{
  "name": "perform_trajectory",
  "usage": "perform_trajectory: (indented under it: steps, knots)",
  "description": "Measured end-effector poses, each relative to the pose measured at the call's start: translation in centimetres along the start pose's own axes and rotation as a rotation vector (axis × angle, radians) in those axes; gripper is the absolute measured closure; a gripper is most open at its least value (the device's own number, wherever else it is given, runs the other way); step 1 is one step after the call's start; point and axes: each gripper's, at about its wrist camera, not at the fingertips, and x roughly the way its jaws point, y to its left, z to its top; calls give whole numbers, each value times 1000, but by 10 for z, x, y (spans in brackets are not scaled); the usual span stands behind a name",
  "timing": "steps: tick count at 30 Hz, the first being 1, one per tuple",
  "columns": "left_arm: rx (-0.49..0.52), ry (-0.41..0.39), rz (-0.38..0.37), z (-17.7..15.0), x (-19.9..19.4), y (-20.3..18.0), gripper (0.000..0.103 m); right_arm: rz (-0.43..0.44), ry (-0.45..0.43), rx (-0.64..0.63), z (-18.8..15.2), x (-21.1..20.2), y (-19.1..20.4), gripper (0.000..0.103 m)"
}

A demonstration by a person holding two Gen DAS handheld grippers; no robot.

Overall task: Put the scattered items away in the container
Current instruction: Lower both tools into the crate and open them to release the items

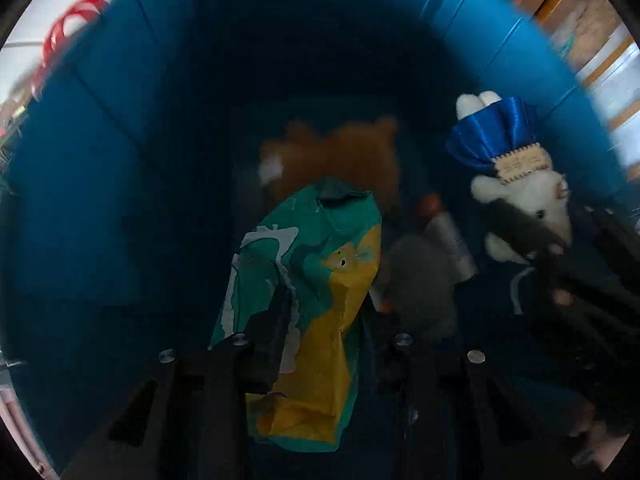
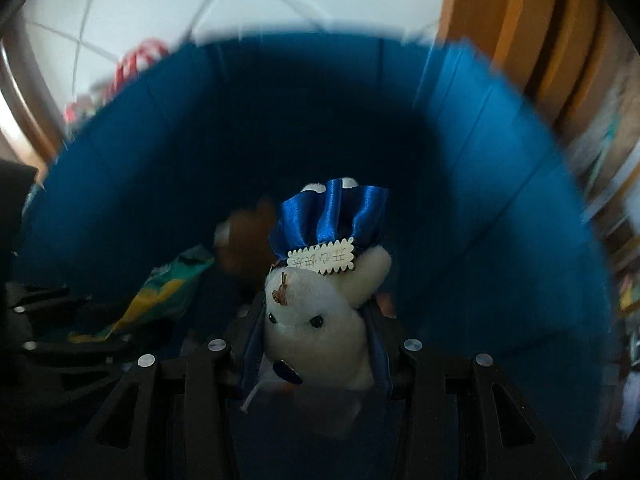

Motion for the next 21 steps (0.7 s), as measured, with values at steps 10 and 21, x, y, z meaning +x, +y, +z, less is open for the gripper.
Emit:
perform_trajectory:
  steps: [10, 21]
  knots:
    - [58, 137, 90, -16, 39, -3, 69, -80, 341, -85, -33, 78, 4, 59]
    - [76, 153, 142, -26, 40, 12, 68, -137, 368, -116, -30, 85, -6, 52]
